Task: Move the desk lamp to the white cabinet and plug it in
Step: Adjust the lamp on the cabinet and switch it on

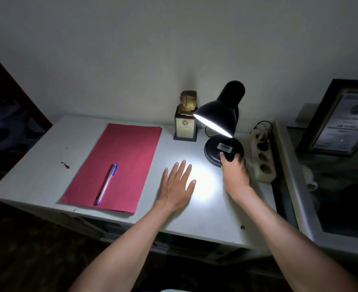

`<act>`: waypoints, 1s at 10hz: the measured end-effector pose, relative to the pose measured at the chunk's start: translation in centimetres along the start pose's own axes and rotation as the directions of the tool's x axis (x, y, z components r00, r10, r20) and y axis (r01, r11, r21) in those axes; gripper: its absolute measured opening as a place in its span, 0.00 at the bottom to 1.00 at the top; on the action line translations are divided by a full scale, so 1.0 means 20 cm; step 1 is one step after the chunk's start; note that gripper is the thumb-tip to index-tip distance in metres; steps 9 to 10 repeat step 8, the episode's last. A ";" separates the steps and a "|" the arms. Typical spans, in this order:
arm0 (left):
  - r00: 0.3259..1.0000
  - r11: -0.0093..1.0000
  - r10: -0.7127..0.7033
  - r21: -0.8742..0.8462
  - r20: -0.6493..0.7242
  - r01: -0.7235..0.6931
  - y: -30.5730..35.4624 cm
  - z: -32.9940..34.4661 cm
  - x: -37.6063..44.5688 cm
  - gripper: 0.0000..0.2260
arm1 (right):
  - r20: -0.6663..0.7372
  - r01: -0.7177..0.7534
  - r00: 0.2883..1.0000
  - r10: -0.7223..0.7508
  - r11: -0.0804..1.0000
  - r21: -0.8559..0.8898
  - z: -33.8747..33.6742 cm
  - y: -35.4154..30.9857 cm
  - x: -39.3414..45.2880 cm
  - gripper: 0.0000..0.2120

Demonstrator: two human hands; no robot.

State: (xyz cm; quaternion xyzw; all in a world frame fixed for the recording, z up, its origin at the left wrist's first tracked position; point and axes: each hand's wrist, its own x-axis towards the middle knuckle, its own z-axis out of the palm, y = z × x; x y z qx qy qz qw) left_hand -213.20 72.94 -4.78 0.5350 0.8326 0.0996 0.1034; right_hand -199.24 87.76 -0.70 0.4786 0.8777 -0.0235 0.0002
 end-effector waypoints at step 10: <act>0.785 0.944 0.120 -0.175 -0.607 -0.280 0.03 -0.85 0.11 0.20 | -0.332 0.076 0.918 0.216 0.727 0.682 -0.66 0.20 -0.04 0.25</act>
